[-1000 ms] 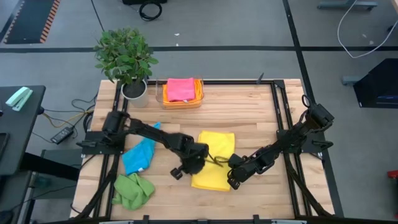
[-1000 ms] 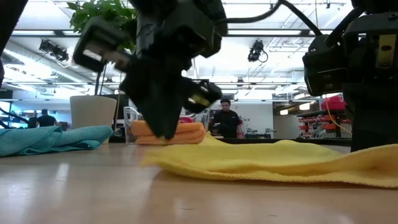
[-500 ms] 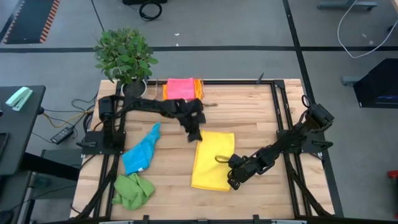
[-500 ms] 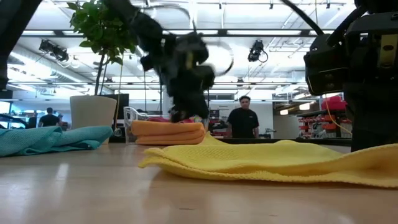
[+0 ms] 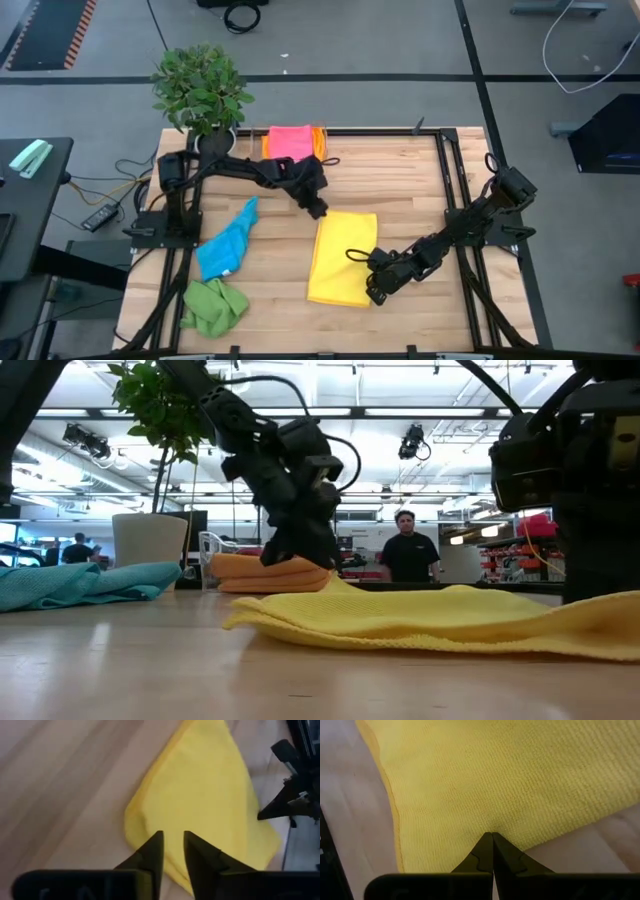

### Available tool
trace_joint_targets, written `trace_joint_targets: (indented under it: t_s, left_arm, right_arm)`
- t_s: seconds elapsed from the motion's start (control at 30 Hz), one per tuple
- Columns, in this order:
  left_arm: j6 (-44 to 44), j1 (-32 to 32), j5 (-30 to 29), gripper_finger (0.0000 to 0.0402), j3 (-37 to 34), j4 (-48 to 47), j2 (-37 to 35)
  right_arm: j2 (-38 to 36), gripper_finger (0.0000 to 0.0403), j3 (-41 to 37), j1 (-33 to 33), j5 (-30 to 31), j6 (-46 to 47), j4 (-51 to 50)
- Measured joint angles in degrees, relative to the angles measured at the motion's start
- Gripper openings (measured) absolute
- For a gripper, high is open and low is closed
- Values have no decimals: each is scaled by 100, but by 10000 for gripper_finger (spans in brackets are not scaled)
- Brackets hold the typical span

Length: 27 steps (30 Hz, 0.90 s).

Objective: Fold microfiber towels
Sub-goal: Fold the yellow microfiber cloth

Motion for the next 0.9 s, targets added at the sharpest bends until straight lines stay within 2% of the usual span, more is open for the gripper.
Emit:
trace_joint_targets:
  t_s: [0.17, 0.3, 0.43, 0.6, 0.9]
  left_arm:
    - [-58, -73, -764, 150, 10, -25, 0]
    - [-113, -44, -837, 199, 10, -19, 0]
    - [-135, -62, -777, 228, 10, -30, 0]
    - [-145, -89, -890, 233, 10, -32, 0]
    - [-119, -232, -1252, 193, 13, -18, 0]
  right_arm:
    - [4, 5, 2, -76, 40, -58, 21]
    - [4, 5, -1, -97, 22, -67, 27]
    - [4, 5, -1, -97, 24, -98, 27]
    - [4, 5, -1, -104, 24, -202, 27]
    - [4, 5, -1, -202, 19, -288, 34]
